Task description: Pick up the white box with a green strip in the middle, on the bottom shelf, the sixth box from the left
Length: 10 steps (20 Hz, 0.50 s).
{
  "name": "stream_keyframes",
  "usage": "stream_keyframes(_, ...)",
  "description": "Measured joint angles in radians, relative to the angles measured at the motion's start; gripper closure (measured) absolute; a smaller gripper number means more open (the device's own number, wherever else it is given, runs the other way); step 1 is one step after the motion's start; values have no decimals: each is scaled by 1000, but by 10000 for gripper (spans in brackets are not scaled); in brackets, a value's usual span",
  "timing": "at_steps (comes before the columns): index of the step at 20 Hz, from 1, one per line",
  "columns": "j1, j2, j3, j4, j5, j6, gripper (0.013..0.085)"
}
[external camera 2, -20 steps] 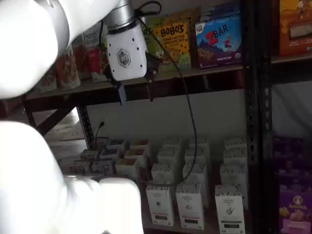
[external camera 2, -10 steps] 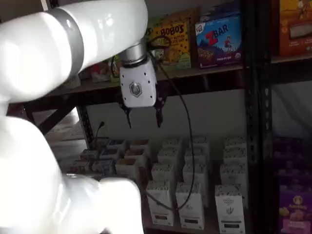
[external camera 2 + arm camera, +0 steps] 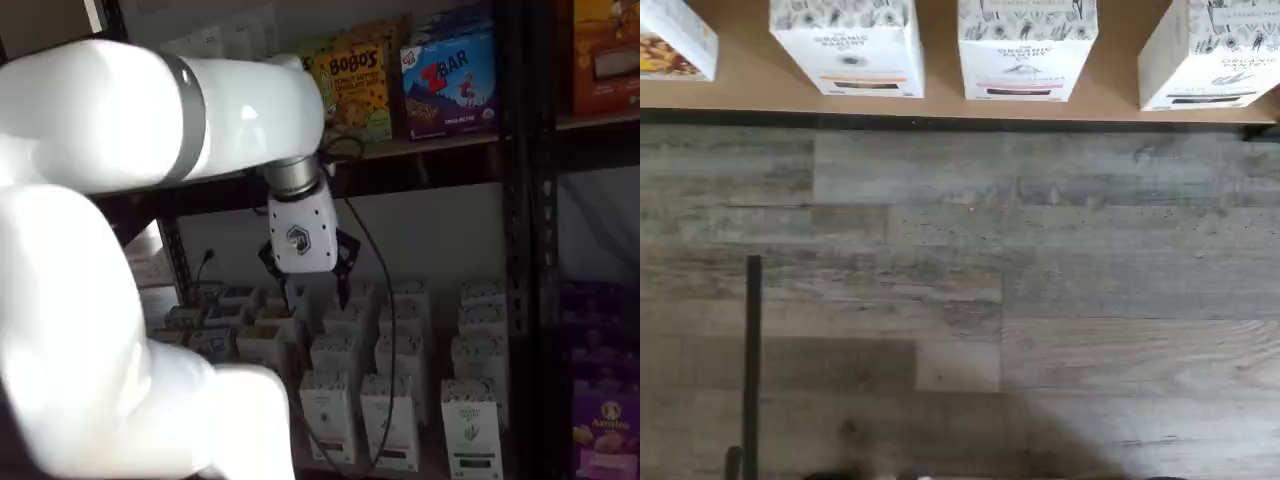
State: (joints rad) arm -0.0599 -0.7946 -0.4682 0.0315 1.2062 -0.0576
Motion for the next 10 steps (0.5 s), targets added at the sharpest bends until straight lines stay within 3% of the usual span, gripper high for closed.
stream_keyframes(10, -5, 103, 115, -52, -232, 18, 130)
